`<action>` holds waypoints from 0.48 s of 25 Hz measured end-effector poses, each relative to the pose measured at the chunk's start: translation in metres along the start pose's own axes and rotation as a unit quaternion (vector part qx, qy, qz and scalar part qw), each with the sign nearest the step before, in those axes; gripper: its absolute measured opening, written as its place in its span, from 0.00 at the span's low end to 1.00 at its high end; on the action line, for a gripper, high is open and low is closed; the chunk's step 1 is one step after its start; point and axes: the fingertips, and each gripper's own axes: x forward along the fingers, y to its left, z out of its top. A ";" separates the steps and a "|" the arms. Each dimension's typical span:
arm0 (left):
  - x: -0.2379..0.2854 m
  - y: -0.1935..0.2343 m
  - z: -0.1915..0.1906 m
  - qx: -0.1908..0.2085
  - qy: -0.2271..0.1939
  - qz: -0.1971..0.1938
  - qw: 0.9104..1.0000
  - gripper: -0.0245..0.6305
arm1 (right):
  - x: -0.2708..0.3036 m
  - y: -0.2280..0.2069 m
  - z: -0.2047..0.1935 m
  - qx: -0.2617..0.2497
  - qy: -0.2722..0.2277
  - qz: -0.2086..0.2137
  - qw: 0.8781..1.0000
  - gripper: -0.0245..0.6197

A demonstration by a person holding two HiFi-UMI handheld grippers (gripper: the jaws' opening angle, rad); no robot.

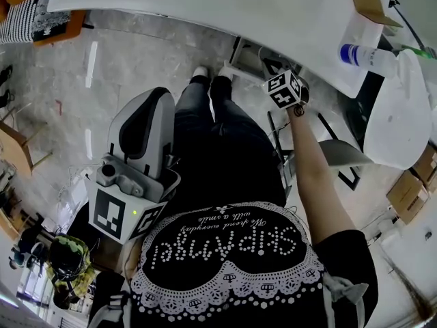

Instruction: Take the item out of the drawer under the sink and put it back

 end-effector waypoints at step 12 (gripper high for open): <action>0.008 -0.007 0.012 0.006 -0.028 -0.016 0.999 0.04 | -0.024 -0.005 0.006 0.033 -0.027 -0.037 0.998 0.06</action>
